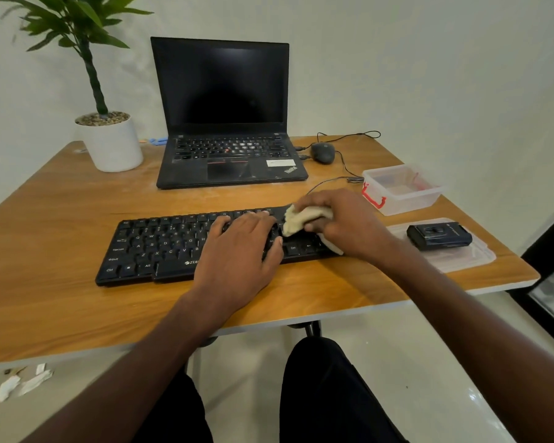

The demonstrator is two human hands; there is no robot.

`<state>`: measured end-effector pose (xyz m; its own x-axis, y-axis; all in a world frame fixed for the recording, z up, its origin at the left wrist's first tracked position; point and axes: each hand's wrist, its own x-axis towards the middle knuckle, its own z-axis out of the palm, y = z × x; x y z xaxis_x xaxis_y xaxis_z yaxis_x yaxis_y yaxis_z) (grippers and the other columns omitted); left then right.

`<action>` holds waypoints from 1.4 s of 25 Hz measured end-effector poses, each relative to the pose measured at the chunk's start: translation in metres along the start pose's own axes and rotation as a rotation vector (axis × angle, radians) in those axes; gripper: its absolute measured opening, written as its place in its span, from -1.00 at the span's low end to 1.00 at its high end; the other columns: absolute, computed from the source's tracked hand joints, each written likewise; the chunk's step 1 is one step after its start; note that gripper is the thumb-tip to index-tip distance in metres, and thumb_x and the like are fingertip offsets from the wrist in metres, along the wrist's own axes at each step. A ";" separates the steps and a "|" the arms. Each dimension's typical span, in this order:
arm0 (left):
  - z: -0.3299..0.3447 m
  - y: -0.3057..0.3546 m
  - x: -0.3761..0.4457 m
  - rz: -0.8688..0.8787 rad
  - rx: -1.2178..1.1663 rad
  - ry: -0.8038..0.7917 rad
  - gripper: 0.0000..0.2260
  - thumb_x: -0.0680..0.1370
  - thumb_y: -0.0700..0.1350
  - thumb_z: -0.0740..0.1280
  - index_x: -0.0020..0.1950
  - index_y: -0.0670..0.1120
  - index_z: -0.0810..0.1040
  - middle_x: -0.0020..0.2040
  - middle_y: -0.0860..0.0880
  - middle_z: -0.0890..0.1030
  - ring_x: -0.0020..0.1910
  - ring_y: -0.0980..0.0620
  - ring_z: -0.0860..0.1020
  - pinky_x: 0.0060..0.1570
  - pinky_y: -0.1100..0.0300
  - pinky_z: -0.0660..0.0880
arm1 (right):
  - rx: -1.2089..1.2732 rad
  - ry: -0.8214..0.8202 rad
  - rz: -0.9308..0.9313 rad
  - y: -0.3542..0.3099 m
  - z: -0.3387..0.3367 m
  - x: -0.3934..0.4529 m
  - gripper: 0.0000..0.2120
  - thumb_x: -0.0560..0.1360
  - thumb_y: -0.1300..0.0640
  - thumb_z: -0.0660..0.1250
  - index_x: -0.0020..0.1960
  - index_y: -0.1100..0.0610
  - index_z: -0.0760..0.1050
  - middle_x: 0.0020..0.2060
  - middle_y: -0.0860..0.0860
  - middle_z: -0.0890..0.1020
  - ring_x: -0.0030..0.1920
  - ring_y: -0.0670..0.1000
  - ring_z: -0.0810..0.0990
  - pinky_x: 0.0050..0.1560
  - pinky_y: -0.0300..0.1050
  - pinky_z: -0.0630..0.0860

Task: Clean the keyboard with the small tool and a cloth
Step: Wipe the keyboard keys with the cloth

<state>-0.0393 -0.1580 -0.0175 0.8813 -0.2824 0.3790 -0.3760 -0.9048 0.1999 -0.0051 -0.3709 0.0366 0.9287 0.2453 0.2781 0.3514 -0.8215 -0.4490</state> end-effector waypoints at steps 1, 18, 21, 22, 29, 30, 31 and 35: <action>0.000 0.000 0.000 -0.005 -0.003 0.002 -0.61 0.73 0.14 0.13 0.50 0.05 0.45 0.51 0.06 0.50 0.50 0.09 0.42 0.59 -0.12 0.15 | -0.001 -0.035 -0.026 0.000 -0.002 -0.003 -0.64 0.49 0.30 0.48 0.22 0.00 0.70 0.16 -0.06 0.71 0.13 -0.08 0.59 0.06 -0.30 0.46; -0.003 0.001 0.000 -0.019 0.036 -0.043 -0.25 0.56 0.57 -0.03 0.55 0.12 0.37 0.56 0.09 0.45 0.56 0.09 0.36 0.63 -0.15 0.09 | -0.217 0.016 0.092 0.047 -0.035 -0.011 -0.67 0.47 0.37 0.45 0.11 0.04 0.74 0.06 0.03 0.73 0.03 0.05 0.63 0.06 -0.02 0.56; -0.004 0.002 0.001 -0.021 0.034 -0.048 -0.24 0.56 0.56 -0.03 0.56 0.11 0.36 0.57 0.09 0.43 0.57 0.09 0.35 0.64 -0.14 0.08 | -0.185 0.107 0.192 0.053 -0.036 -0.016 -0.64 0.47 0.36 0.43 0.12 -0.01 0.74 0.08 0.02 0.74 -0.03 0.00 0.60 -0.05 -0.16 0.45; -0.004 0.002 0.001 -0.020 0.034 -0.050 -0.24 0.56 0.56 -0.04 0.57 0.11 0.36 0.58 0.09 0.43 0.57 0.09 0.35 0.64 -0.14 0.07 | -0.164 0.109 0.206 0.049 -0.033 -0.017 -0.63 0.47 0.35 0.41 0.14 -0.02 0.73 0.06 0.02 0.74 -0.05 -0.01 0.59 -0.08 -0.17 0.44; -0.004 0.002 0.000 -0.016 0.040 -0.046 -0.25 0.57 0.55 -0.02 0.56 0.11 0.37 0.57 0.07 0.44 0.56 0.08 0.36 0.63 -0.13 0.08 | -0.233 0.127 0.098 0.039 -0.006 -0.030 -0.71 0.61 -0.07 0.37 0.28 -0.03 0.66 0.05 0.05 0.63 0.05 0.05 0.52 0.00 -0.05 0.43; -0.004 0.002 0.000 -0.017 0.037 -0.044 -0.25 0.56 0.55 -0.02 0.56 0.10 0.38 0.57 0.07 0.44 0.56 0.08 0.37 0.63 -0.13 0.09 | -0.235 0.126 0.104 0.040 -0.004 -0.031 -0.67 0.61 -0.11 0.36 0.33 -0.06 0.62 0.10 0.05 0.62 0.11 0.07 0.51 0.04 -0.03 0.45; -0.004 0.002 0.000 -0.017 0.035 -0.041 -0.25 0.56 0.55 -0.03 0.55 0.10 0.38 0.56 0.07 0.45 0.55 0.08 0.37 0.63 -0.13 0.09 | -0.240 0.119 0.115 0.041 -0.002 -0.032 -0.63 0.61 -0.16 0.34 0.37 -0.08 0.59 0.14 0.05 0.60 0.15 0.09 0.49 0.09 0.01 0.47; -0.003 0.001 0.000 -0.010 0.033 -0.046 -0.26 0.57 0.55 -0.03 0.55 0.11 0.37 0.56 0.07 0.45 0.55 0.08 0.37 0.63 -0.14 0.10 | -0.229 0.210 0.122 0.039 0.002 -0.035 -0.71 0.62 -0.08 0.36 0.30 -0.07 0.64 0.07 0.02 0.61 0.09 0.06 0.53 0.03 0.01 0.53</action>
<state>-0.0401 -0.1578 -0.0146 0.8976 -0.2865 0.3350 -0.3576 -0.9177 0.1733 -0.0235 -0.4108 0.0076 0.9090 0.0463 0.4141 0.1818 -0.9383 -0.2942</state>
